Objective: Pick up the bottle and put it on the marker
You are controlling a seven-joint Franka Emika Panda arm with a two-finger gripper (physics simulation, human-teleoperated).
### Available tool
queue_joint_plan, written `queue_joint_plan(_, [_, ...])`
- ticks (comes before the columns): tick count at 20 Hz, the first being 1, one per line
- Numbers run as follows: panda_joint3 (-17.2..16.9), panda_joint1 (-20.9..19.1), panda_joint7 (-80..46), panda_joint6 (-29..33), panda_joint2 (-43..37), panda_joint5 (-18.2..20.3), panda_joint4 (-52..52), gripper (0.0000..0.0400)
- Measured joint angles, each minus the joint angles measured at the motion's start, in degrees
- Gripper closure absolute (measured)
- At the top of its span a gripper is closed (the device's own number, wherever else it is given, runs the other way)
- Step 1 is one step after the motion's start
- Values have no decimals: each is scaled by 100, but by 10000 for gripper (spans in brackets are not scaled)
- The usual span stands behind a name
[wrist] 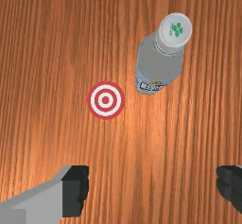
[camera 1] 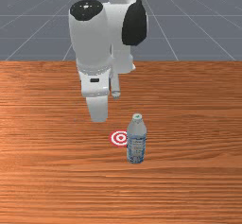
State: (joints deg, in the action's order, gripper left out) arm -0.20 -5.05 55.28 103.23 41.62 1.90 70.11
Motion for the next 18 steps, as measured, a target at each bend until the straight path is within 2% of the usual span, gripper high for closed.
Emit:
queue_joint_plan(1, [-37,49,-386,-323,178,77,-340,0])
queue_joint_plan(6, [-25,55,-352,244,18,97,167,0])
queue_joint_plan(11, [74,234,-213,171,37,-19,147,0])
queue_joint_plan(17, [-6,421,-1297,288,-22,221,267,0])
queue_joint_plan(18, [71,423,-816,1134,-337,117,932,0])
